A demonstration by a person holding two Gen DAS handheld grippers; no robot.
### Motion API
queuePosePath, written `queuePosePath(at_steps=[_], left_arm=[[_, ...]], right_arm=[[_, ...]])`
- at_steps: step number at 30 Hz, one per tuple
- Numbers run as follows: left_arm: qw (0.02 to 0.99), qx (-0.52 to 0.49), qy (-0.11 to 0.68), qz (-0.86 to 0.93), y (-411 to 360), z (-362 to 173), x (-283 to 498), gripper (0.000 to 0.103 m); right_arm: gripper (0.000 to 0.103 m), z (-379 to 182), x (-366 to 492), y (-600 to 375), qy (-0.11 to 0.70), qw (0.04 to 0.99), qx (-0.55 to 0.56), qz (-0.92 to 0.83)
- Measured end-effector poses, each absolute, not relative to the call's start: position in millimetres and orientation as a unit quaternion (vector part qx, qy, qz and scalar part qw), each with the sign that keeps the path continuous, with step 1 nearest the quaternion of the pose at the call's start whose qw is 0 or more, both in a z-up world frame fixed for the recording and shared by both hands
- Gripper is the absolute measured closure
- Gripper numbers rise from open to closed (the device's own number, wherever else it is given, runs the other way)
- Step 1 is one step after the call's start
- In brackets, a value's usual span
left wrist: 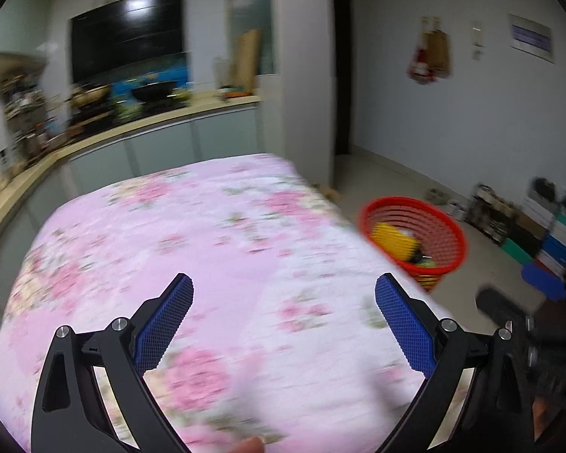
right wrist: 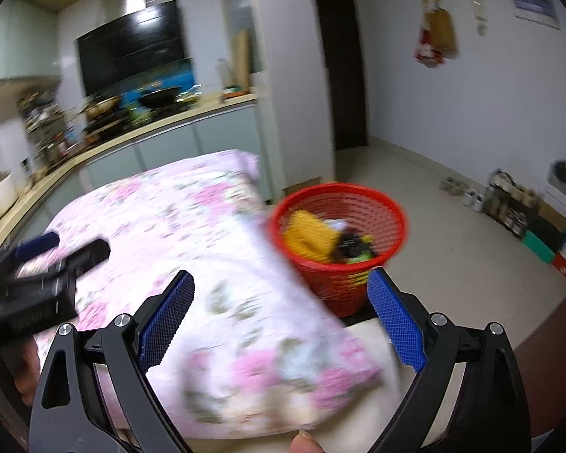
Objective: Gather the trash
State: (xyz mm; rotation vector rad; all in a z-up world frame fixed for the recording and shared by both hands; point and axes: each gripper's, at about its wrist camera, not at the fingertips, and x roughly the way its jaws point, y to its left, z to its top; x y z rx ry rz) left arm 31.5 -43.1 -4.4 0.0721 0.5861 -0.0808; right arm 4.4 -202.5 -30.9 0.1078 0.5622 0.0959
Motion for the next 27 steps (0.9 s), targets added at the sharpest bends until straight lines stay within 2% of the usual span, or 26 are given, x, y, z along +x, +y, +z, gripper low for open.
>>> queuePosePath(at_steps=[6, 9, 11, 16, 27], left_arm=[[0.956, 0.015, 0.287, 0.053, 28.9, -17.8, 21.7, 0.009], [0.954, -0.01, 0.292, 0.064, 46.0, -23.1, 26.3, 0.009], [0.954, -0.012, 0.293, 0.065, 49.4, -29.4, 29.9, 0.009], [0.945, -0.028, 0.32, 0.058, 51.1, -56.6, 40.6, 0.009], [0.94, -0.032, 0.333, 0.062, 64.0, -79.6, 42.9, 0.009]], right_arm=[[0.013, -92.3, -35.9, -107.7, 0.188, 0.973, -0.043, 0.124], [0.013, -132.8, -42.6, -83.0, 0.201, 0.968, -0.085, 0.127], [0.006, -138.3, -51.7, -86.7, 0.165, 0.977, -0.065, 0.118], [0.006, -137.6, -44.7, -95.9, 0.185, 0.969, -0.01, 0.162], [0.006, -139.1, -45.9, -99.5, 0.176, 0.972, -0.015, 0.157]])
